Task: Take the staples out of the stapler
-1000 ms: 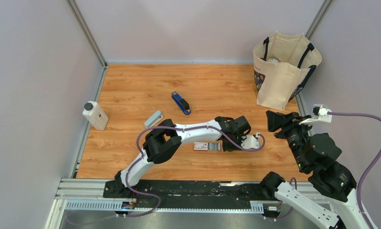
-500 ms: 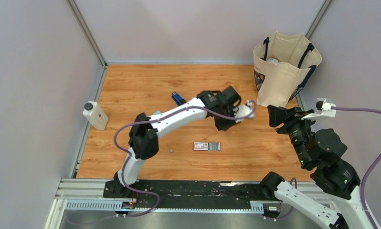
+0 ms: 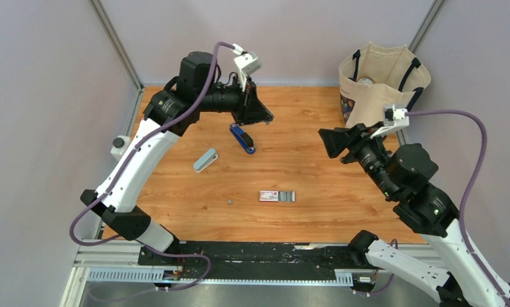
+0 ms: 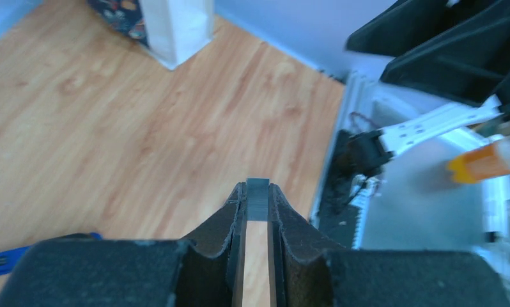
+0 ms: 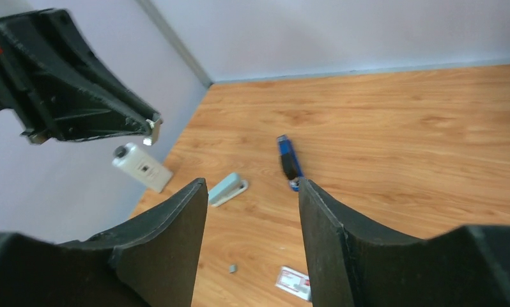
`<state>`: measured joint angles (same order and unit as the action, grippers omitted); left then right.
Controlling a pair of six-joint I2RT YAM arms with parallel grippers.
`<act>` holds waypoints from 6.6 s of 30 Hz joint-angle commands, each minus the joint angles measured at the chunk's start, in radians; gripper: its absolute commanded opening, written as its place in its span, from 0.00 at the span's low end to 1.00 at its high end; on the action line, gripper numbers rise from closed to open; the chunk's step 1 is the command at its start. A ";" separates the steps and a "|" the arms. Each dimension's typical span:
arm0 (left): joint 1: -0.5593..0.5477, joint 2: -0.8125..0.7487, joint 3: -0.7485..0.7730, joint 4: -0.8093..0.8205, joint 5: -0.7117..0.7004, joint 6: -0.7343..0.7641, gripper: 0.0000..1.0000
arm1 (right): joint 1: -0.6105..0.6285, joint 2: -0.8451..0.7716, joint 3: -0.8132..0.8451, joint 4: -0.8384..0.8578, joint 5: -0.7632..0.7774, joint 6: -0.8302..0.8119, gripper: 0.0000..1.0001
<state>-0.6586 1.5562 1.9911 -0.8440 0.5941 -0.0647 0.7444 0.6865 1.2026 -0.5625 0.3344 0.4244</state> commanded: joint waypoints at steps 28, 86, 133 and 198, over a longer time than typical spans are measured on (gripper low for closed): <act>0.195 -0.248 -0.512 0.867 0.457 -0.905 0.18 | -0.002 0.300 -0.078 0.653 -0.594 0.373 0.57; 0.194 -0.251 -0.532 0.797 0.389 -0.876 0.48 | 0.023 0.311 -0.117 0.676 -0.552 0.406 0.10; 0.261 -0.328 -0.804 -0.118 -0.211 0.325 0.73 | 0.101 0.765 -0.285 -0.086 -0.229 0.195 0.08; 0.261 -0.378 -0.821 -0.125 -0.160 0.342 0.71 | 0.101 0.907 -0.224 -0.089 -0.204 0.192 0.23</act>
<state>-0.3977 1.2091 1.1637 -0.9749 0.4091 0.2493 0.8421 1.5845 0.9436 -0.6548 0.1051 0.6285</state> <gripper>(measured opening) 0.709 0.202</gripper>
